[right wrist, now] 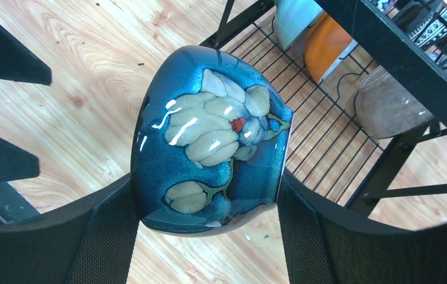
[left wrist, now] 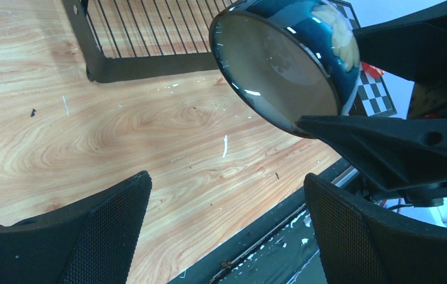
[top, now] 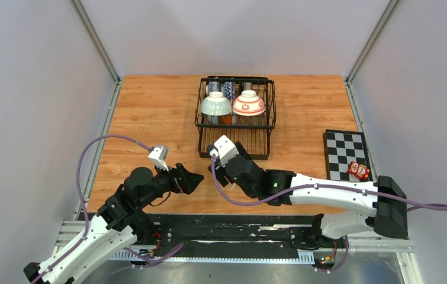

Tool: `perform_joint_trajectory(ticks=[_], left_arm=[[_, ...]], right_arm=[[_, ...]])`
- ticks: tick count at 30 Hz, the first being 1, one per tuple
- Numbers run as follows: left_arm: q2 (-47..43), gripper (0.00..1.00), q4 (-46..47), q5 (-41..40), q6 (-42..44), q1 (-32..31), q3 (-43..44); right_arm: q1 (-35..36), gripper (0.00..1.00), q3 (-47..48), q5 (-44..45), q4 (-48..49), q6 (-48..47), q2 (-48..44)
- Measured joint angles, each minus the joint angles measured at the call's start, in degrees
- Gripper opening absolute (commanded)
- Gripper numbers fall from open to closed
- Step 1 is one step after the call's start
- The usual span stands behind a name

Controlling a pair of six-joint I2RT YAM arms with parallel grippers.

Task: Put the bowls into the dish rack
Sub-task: Turn the bowl upside down on the dish rack.

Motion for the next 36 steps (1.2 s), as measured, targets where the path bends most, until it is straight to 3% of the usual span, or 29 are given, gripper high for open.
perform_joint_trajectory(ticks=[25, 36], left_arm=[[-1.0, 1.00, -2.5, -1.0, 2.4, 0.0, 2.6], [-1.6, 1.00, -11.5, -6.2, 4.0, 0.0, 10.1]], right_arm=[[0.0, 0.02, 3.8, 8.8, 5.6, -20.9, 12.3], [-0.4, 0.02, 5.1, 10.8, 9.2, -29.6, 18.6]])
